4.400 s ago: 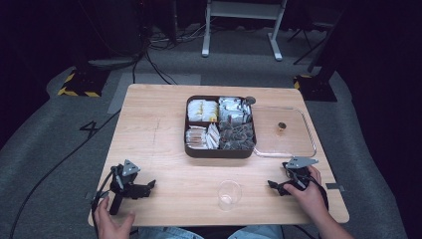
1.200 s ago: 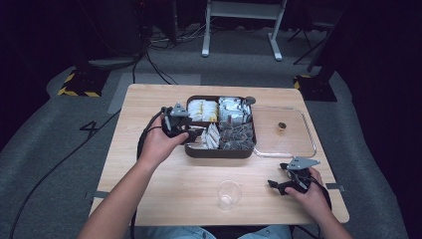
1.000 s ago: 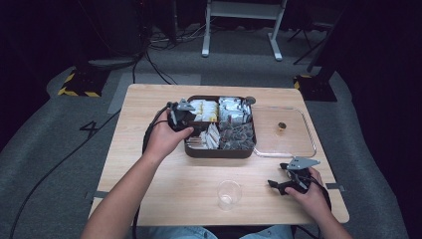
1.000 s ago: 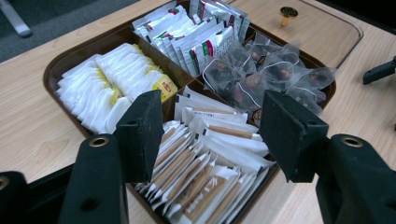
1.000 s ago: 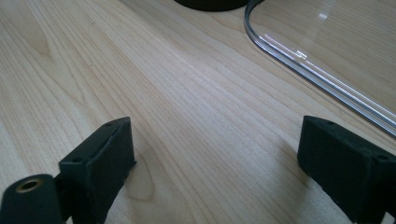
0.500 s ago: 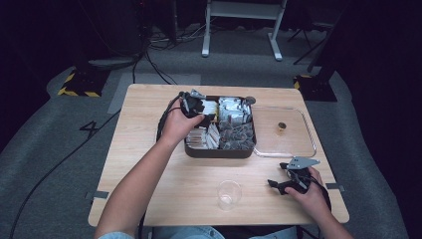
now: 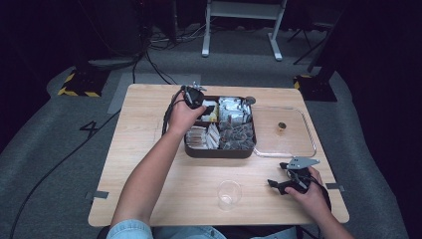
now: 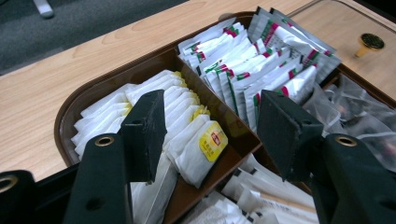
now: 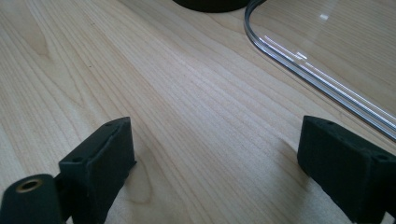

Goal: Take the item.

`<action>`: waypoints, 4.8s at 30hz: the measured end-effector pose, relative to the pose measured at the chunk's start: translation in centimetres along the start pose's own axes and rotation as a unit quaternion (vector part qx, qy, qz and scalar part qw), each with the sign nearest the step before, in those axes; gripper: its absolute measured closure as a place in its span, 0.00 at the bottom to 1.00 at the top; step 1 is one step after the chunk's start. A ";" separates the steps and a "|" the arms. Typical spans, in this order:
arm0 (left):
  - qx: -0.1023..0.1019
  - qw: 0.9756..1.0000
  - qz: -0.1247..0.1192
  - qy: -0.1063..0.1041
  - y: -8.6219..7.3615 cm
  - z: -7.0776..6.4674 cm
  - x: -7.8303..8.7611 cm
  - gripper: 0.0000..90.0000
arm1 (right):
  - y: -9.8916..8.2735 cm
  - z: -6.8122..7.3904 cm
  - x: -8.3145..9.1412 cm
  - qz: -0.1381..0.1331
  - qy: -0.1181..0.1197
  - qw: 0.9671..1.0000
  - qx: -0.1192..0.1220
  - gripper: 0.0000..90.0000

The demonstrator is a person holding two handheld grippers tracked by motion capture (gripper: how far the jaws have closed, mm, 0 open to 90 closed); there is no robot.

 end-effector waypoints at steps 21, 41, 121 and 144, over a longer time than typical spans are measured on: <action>0.040 0.996 0.072 0.029 -2.7 1.0 -3.6 0.61 | 0.0 0.0 0.0 0.000 0.003 1.000 0.001 0.12; 0.024 0.994 0.104 0.018 -3.3 0.0 -5.1 0.65 | 0.0 -0.1 0.0 0.000 0.004 1.000 0.002 0.12; -0.049 0.995 0.037 -0.081 3.2 -2.7 6.1 1.00 | 0.0 0.0 0.0 -0.002 0.006 1.000 0.003 0.14; -0.104 0.976 -0.019 -0.191 1.8 -10.6 14.5 1.00 | 0.0 0.0 0.0 -0.002 0.006 1.000 0.003 0.14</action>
Point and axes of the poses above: each handheld gripper's, and its own axes: x roughly backward along the jaws, y roughly out of its top, z roughly to its left, the point moved 4 cm from there along -x, roughly forward along the jaws, and after that the axes turned 14 degrees about -z, right-handed, at the moved point
